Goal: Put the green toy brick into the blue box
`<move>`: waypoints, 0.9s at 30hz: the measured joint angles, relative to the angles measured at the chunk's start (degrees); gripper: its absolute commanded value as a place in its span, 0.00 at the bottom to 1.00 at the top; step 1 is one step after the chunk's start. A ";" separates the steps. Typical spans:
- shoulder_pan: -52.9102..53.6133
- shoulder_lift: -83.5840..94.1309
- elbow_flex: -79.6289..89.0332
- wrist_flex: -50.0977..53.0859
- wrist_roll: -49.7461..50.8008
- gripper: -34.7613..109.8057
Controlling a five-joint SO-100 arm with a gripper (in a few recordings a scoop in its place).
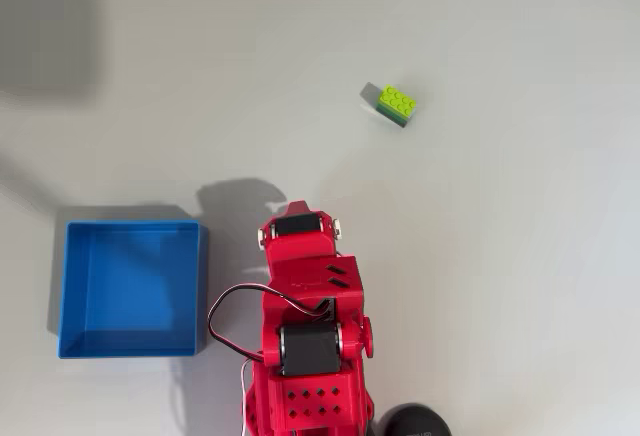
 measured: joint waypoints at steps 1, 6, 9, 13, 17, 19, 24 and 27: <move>0.00 -0.09 -0.26 0.00 0.44 0.24; 0.00 -0.18 -2.99 1.32 1.76 0.24; 0.00 -1.23 -6.59 5.36 1.85 0.24; 0.00 -6.33 -13.89 11.07 3.87 0.24; 0.18 -16.08 -22.41 13.62 6.77 0.24; 0.79 -21.27 -26.37 13.71 7.47 0.24; 2.46 -34.19 -36.39 14.59 8.88 0.24; 3.96 -42.10 -43.68 16.44 10.20 0.24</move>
